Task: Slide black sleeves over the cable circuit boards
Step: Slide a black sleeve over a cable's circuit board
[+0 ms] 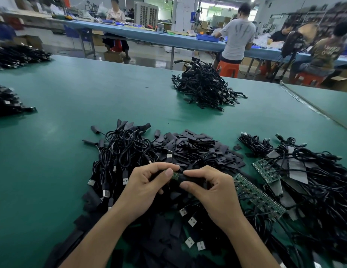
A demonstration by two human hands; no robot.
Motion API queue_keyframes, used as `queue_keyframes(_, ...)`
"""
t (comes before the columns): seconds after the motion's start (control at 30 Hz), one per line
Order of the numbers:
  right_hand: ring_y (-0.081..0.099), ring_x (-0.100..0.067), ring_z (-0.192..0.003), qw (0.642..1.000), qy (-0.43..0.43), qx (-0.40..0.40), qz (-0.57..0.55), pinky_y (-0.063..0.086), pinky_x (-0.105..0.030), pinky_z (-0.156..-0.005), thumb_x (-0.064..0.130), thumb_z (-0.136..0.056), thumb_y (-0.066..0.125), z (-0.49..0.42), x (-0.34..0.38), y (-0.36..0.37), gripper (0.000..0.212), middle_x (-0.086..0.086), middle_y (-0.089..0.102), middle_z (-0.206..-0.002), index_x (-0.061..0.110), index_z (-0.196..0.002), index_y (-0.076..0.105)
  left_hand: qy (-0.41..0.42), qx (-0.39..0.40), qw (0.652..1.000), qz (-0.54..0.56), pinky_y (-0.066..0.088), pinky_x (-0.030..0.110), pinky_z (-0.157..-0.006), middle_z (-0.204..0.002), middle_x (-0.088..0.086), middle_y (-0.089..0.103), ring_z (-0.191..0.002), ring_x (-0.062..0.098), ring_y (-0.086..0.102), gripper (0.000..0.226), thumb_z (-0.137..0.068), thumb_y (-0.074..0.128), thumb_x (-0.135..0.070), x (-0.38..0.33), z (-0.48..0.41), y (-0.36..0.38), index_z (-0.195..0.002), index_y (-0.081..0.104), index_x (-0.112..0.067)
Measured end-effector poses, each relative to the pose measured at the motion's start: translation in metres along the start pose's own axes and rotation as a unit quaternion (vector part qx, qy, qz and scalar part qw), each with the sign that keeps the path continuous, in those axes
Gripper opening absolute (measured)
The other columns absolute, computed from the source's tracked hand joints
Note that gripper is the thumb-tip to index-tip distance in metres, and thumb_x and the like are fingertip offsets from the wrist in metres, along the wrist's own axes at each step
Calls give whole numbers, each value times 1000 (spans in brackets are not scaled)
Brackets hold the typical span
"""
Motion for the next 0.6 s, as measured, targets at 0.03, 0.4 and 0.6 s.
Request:
queue_keyframes(0.03, 69, -8, -86, 1000, -7, 8, 8, 51, -16, -74, 19, -73, 86, 0, 1, 1, 27, 15, 71, -88, 30, -96, 77, 2, -7, 1000, -2, 48, 17, -59, -74, -1, 69, -62, 4, 57, 20, -84, 63, -37, 0, 0, -1, -98, 78, -35)
queue_keyframes(0.4, 67, -4, -85, 995, -64, -7, 79, 49, -13, -74, 21, -74, 85, 2, 5, 3, 25, 15, 70, -87, 23, -98, 78, -3, -28, 999, 34, 53, 18, -63, -75, 4, 75, -65, 10, 68, 19, -69, 79, -37, 3, 0, -2, -86, 77, -27)
queue_keyframes(0.6, 67, -4, -83, 994, -71, -42, 66, 48, -12, -73, 28, -77, 79, 0, 5, 0, 21, 15, 70, -86, 23, -97, 78, 12, -9, 1000, 4, 54, 18, -65, -88, -1, 77, -78, 7, 71, 16, -83, 68, -33, -2, 2, 0, -94, 80, -36)
Point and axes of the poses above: each hand's wrist, its own z-axis away from the middle knuckle, its own y-axis out of the palm, x = y × z, the point moved 5 cm from there along -z, towards the middle knuckle
